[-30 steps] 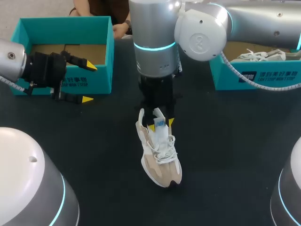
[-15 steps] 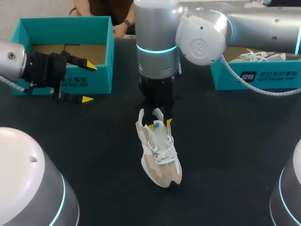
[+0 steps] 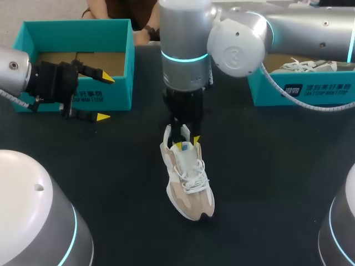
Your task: Take the shoe out of the shoebox, open the shoe tongue, remove and reinsert the insole, then place the shoe into the shoebox
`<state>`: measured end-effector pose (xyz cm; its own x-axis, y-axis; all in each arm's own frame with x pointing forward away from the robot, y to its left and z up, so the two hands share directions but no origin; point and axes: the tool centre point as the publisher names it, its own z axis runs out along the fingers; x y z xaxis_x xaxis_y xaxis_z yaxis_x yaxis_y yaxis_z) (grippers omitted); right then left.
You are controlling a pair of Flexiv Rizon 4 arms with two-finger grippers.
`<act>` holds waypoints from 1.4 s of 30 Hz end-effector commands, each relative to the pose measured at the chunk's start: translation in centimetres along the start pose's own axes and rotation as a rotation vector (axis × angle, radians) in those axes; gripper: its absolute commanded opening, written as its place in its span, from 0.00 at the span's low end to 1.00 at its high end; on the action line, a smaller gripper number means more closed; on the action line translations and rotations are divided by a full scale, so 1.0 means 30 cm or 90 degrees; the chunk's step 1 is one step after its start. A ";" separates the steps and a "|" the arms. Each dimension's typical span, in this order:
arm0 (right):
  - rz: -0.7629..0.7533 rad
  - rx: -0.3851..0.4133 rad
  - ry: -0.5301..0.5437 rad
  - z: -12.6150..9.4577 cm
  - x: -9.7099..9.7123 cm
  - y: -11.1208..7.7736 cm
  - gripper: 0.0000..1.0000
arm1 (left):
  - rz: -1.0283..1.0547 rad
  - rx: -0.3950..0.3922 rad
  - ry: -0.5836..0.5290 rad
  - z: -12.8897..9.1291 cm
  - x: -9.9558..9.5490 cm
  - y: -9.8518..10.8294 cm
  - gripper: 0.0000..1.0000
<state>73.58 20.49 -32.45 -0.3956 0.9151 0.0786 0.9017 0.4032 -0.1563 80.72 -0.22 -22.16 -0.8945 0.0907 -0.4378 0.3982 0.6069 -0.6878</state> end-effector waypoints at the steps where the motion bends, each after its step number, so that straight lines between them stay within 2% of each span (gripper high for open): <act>1: 0.000 -0.001 0.004 0.015 -0.005 0.004 0.32 | 0.000 -0.001 0.000 -0.001 0.003 -0.001 1.00; 5: 0.001 -0.004 0.004 0.018 -0.006 0.005 0.25 | 0.000 -0.001 0.000 -0.001 0.003 -0.001 1.00; 6: 0.000 -0.005 0.005 0.020 -0.007 0.006 0.19 | 0.000 -0.001 0.000 -0.001 0.003 -0.001 1.00; 8: -0.005 -0.003 0.006 0.017 -0.001 0.012 0.17 | 0.000 -0.001 0.000 -0.001 0.003 -0.001 1.00; 13: -0.008 -0.004 -0.002 -0.014 0.011 0.000 0.23 | 0.000 -0.001 0.000 -0.001 0.003 -0.001 1.00; 16: -0.002 -0.010 0.004 -0.005 0.015 -0.003 0.27 | 0.000 -0.001 0.000 -0.001 0.003 -0.001 1.00; 19: -0.008 -0.021 0.003 -0.001 0.011 0.018 0.29 | 0.000 -0.001 0.000 -0.001 0.003 -0.001 1.00; 22: -0.048 -0.052 -0.014 -0.030 -0.005 0.047 0.37 | 0.000 -0.001 0.000 -0.001 0.003 -0.001 1.00; 25: -0.159 -0.032 -0.069 -0.070 -0.015 0.061 0.49 | 0.000 -0.001 0.000 -0.001 0.003 -0.001 1.00; 26: -0.215 -0.019 -0.108 -0.090 -0.012 0.067 0.63 | 0.000 -0.001 0.000 -0.001 0.003 -0.001 1.00; 27: -0.256 0.030 -0.128 -0.105 -0.011 0.072 0.74 | 0.000 -0.001 0.000 -0.001 0.003 -0.001 1.00; 28: -0.292 0.095 -0.152 -0.109 -0.013 0.069 0.95 | 0.000 -0.001 0.000 -0.001 0.003 -0.001 1.00; 29: -0.292 0.095 -0.152 -0.109 -0.013 0.069 1.00 | 0.000 -0.001 0.000 -0.001 0.003 -0.001 1.00; 42: -0.292 0.095 -0.152 -0.109 -0.013 0.069 1.00 | 0.000 -0.001 0.000 -0.001 0.003 -0.001 1.00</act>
<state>75.97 20.25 -29.47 -0.7867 0.6157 -0.0443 0.6063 0.7572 -0.2428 80.72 -0.22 -22.16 -0.8945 0.0907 -0.4378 0.3982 0.6069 -0.6878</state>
